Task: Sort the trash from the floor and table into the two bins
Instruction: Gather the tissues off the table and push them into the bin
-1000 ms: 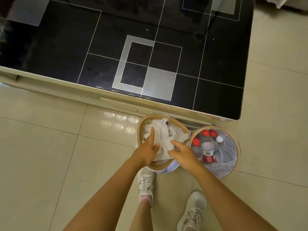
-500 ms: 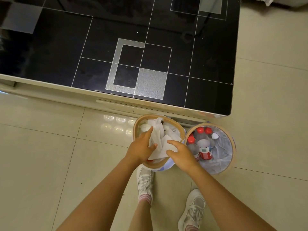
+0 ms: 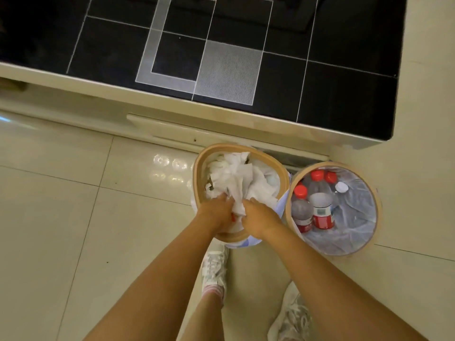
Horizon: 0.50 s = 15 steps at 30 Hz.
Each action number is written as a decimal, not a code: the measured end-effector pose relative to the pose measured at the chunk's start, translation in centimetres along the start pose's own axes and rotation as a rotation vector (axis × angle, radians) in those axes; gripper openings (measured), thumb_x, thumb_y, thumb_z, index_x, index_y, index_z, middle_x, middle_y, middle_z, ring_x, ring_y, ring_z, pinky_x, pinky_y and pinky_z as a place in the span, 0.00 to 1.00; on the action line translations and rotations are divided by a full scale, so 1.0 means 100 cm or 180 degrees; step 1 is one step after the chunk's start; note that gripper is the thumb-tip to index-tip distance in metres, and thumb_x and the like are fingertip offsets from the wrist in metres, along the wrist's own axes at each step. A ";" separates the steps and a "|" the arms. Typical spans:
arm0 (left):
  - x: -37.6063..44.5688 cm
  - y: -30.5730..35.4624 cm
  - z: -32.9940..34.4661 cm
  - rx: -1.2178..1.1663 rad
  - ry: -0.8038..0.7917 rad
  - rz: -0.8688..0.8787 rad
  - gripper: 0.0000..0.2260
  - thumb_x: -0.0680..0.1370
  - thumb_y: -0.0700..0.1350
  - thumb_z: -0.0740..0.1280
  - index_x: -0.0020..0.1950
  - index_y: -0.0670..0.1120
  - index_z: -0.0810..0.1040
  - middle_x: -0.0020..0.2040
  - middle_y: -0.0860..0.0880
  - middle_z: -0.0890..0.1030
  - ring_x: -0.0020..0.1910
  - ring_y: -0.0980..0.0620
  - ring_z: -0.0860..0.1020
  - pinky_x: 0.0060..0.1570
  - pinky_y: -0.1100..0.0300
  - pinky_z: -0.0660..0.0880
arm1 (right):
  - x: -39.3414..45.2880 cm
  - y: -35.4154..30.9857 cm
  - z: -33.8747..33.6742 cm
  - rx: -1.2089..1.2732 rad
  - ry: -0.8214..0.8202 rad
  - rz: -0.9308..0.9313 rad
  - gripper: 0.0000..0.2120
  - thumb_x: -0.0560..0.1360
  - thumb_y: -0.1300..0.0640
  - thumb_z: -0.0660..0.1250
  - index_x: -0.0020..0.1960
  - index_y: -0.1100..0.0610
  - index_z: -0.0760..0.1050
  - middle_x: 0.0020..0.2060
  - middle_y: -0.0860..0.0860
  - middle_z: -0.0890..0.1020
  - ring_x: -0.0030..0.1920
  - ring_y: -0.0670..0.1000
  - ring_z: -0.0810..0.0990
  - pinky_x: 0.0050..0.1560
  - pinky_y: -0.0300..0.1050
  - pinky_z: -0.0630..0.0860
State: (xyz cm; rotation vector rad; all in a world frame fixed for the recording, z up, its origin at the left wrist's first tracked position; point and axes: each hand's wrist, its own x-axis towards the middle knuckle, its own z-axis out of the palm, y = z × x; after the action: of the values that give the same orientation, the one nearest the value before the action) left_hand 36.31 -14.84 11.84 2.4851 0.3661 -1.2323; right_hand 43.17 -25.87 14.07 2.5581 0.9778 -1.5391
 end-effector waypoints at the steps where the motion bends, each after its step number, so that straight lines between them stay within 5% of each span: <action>1: 0.004 -0.002 0.004 0.0074 -0.0022 0.0009 0.27 0.80 0.57 0.54 0.76 0.46 0.56 0.75 0.43 0.62 0.66 0.41 0.70 0.60 0.48 0.68 | 0.006 0.000 0.002 0.0089 -0.0045 -0.0029 0.20 0.80 0.57 0.55 0.71 0.58 0.62 0.65 0.58 0.71 0.63 0.60 0.72 0.62 0.51 0.68; 6: 0.001 0.003 0.000 0.0305 0.0028 -0.0127 0.18 0.81 0.51 0.55 0.67 0.46 0.70 0.61 0.46 0.77 0.58 0.45 0.76 0.53 0.53 0.69 | 0.010 0.000 0.004 0.0107 0.0026 -0.0104 0.18 0.79 0.57 0.57 0.69 0.58 0.66 0.63 0.58 0.74 0.61 0.60 0.74 0.59 0.49 0.71; 10: -0.033 0.011 -0.027 0.0214 0.0922 -0.0246 0.15 0.81 0.49 0.54 0.54 0.47 0.78 0.49 0.48 0.81 0.48 0.48 0.78 0.47 0.56 0.66 | -0.025 -0.003 -0.013 0.0157 0.0565 -0.0167 0.19 0.78 0.58 0.58 0.69 0.56 0.68 0.63 0.56 0.75 0.61 0.57 0.74 0.58 0.48 0.71; 15: -0.094 0.020 -0.076 -0.0127 0.1821 -0.0197 0.18 0.80 0.51 0.57 0.68 0.50 0.71 0.66 0.49 0.75 0.63 0.47 0.73 0.57 0.53 0.69 | -0.095 -0.009 -0.057 0.0064 0.1424 -0.0578 0.19 0.76 0.58 0.60 0.66 0.56 0.70 0.62 0.54 0.75 0.62 0.57 0.72 0.61 0.49 0.69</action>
State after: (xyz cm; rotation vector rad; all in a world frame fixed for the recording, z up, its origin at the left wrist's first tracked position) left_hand 36.94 -14.30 24.01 2.7697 0.6011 -0.4989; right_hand 44.17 -28.22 24.86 2.9701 1.2635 -1.0171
